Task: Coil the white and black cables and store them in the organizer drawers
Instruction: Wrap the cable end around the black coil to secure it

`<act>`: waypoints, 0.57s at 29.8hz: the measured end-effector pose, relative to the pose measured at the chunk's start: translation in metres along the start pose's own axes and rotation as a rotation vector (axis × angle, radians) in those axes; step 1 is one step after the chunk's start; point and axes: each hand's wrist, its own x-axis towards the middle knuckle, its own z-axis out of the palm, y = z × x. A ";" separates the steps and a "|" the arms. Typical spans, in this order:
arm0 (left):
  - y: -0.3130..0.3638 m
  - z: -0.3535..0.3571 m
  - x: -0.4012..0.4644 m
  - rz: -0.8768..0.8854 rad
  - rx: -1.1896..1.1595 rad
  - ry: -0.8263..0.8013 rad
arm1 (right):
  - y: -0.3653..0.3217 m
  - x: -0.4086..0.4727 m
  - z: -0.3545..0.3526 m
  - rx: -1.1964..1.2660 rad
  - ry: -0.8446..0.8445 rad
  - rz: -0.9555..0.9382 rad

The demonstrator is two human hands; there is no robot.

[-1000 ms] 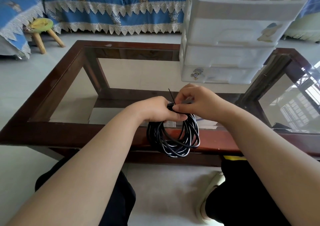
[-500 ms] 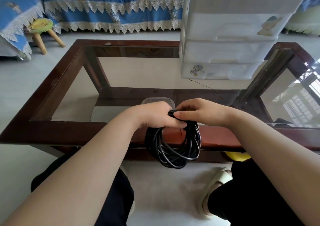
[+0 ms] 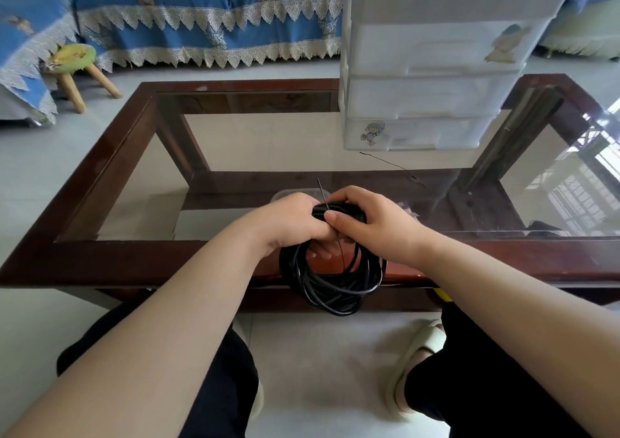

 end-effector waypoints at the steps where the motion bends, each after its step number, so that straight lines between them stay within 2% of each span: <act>1: -0.001 0.001 0.001 -0.009 -0.027 -0.006 | 0.001 -0.001 0.001 0.016 0.004 -0.010; 4: -0.002 0.004 0.000 -0.026 -0.068 -0.029 | 0.002 -0.003 0.002 0.014 0.004 -0.024; 8: -0.005 0.007 0.002 -0.052 -0.124 -0.052 | 0.002 -0.006 -0.001 -0.121 -0.008 -0.068; 17: -0.010 0.020 0.007 -0.119 -0.386 0.019 | 0.003 -0.002 -0.010 -0.315 0.021 -0.190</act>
